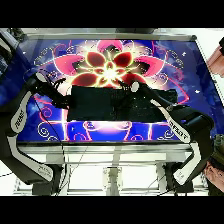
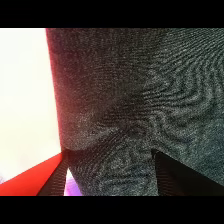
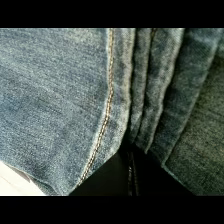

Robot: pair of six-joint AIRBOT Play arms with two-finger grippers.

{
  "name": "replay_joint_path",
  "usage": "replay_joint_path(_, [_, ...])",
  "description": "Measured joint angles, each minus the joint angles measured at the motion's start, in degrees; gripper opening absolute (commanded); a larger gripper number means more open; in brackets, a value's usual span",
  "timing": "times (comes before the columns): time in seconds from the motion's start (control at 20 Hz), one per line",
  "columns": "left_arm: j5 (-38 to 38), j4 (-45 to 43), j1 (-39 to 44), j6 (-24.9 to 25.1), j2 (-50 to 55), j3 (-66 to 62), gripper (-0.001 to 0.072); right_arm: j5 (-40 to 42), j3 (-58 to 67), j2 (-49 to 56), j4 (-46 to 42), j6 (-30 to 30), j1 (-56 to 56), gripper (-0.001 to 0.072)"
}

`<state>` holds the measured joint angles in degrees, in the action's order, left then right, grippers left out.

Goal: Fold the clothes and pants, and hang the long-sleeved shirts on hangers.

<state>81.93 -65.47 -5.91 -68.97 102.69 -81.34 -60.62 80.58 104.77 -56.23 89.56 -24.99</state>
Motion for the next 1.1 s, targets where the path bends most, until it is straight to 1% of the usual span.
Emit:
replay_joint_path(0.15, [-0.6,-0.5,-0.5,0.9,-0.9,0.1,0.0595,-0.6,0.0,0.0,0.3,0.0,0.0,0.0018])
replay_joint_path(0.35, [-0.3,-0.4,-3.1,2.5,-3.5,0.0,0.0596,-1.1,0.0,0.0,0.5,0.0,0.0,0.0018])
replay_joint_path(0.5, [0.0,-0.1,-4.0,3.5,-3.9,0.0,0.0614,-1.2,0.0,0.0,0.5,0.0,0.0,0.0018])
replay_joint_path(0.7, [-0.5,2.1,-3.5,4.8,-2.8,0.0,0.0614,-1.3,0.0,0.0,0.5,0.0,0.0,0.0018])
replay_joint_path(1.0, [-0.9,3.1,-2.6,5.4,0.4,0.0,0.0614,-1.5,0.0,0.0,0.6,0.0,0.0,0.0018])
replay_joint_path(1.05, [-0.9,3.4,-2.5,5.4,0.8,-0.1,0.0611,-1.5,0.0,0.0,0.5,0.0,0.0,0.0018])
replay_joint_path(1.1, [-0.6,3.8,-2.4,5.4,1.2,-0.1,0.0583,-1.6,0.0,0.0,0.6,0.0,0.0,0.0017])
